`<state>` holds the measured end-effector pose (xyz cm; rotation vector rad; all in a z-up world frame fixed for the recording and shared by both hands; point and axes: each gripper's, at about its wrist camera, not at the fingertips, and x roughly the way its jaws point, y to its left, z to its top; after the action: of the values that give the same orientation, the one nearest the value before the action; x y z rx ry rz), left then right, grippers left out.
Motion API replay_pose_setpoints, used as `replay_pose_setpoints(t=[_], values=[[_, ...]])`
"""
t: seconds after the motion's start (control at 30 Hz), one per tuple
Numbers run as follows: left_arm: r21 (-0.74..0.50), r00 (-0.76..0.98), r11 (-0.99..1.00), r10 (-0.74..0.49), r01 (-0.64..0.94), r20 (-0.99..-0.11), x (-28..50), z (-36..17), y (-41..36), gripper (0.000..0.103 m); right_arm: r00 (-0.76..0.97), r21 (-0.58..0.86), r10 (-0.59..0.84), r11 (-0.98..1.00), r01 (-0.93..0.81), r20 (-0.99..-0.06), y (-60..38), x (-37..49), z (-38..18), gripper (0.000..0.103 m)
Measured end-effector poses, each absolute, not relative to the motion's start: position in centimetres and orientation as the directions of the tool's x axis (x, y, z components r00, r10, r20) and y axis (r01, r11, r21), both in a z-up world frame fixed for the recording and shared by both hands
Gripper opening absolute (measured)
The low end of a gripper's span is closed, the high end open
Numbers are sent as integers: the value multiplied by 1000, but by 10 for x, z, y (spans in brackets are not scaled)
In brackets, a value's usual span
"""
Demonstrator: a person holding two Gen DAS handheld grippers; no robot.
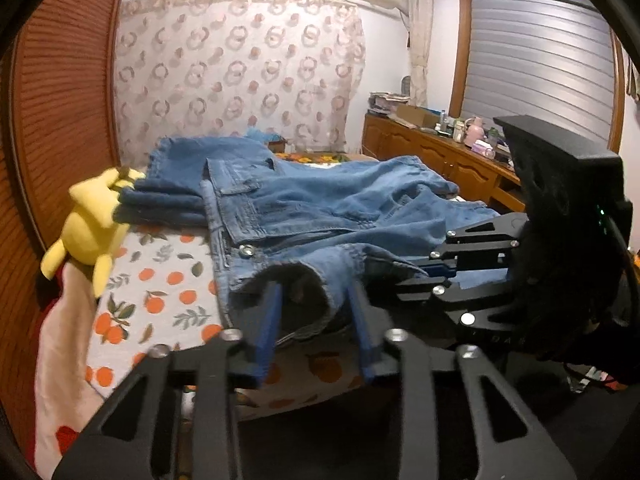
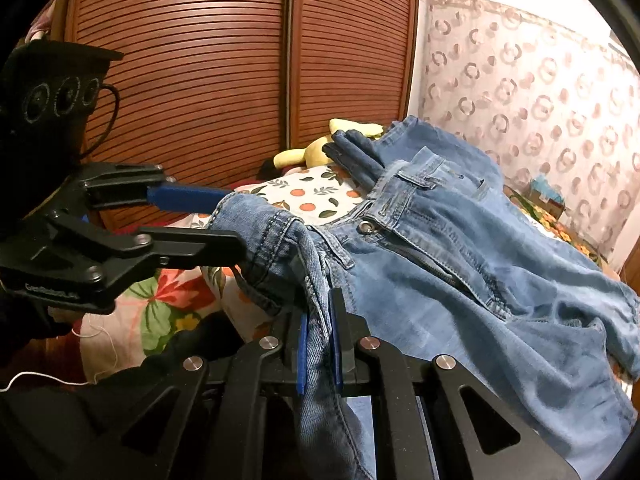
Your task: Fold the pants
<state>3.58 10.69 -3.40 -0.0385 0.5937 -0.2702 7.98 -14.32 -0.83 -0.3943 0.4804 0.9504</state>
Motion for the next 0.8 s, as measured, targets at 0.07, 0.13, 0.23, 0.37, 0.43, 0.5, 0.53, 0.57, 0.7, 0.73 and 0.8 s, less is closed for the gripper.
replay_pose_setpoints(t=[0.07, 0.13, 0.23, 0.37, 0.43, 0.5, 0.53, 0.57, 0.7, 0.73, 0.8], values=[[-140, 779, 958, -284, 249, -559, 40, -36, 106, 13, 487, -101, 677, 526, -845, -552, -144, 80, -8, 9], [-158, 786, 958, -287, 240, -548, 41, -36, 107, 5, 484, -92, 679, 527, -845, -552, -144, 81, -9, 9], [-197, 796, 955, -295, 223, -529, 45, -30, 111, 4, 470, -69, 687, 525, -848, -554, -146, 82, -11, 11], [-175, 813, 959, -281, 222, -510, 46, -19, 106, 3, 495, -70, 662, 559, -826, -562, -157, 76, -18, 24], [-169, 821, 961, -276, 221, -500, 47, -12, 105, 3, 503, -80, 647, 567, -820, -572, -165, 71, -21, 25], [-171, 827, 962, -271, 214, -492, 49, -8, 105, 3, 514, -81, 632, 583, -808, -580, -176, 68, -26, 27], [-174, 832, 962, -269, 209, -486, 50, -6, 106, 3, 524, -82, 622, 596, -799, -582, -185, 67, -29, 27], [-180, 837, 962, -267, 205, -477, 50, -3, 107, 3, 535, -85, 610, 609, -788, -584, -192, 66, -31, 27], [-189, 844, 961, -267, 199, -465, 55, 6, 106, 3, 581, -88, 560, 671, -736, -590, -222, 66, -36, 27], [-183, 849, 963, -262, 198, -459, 55, 9, 105, 3, 593, -90, 548, 685, -723, -589, -229, 66, -37, 27], [-178, 853, 963, -263, 203, -452, 56, 14, 103, 3, 619, -96, 527, 711, -696, -583, -243, 66, -37, 27]])
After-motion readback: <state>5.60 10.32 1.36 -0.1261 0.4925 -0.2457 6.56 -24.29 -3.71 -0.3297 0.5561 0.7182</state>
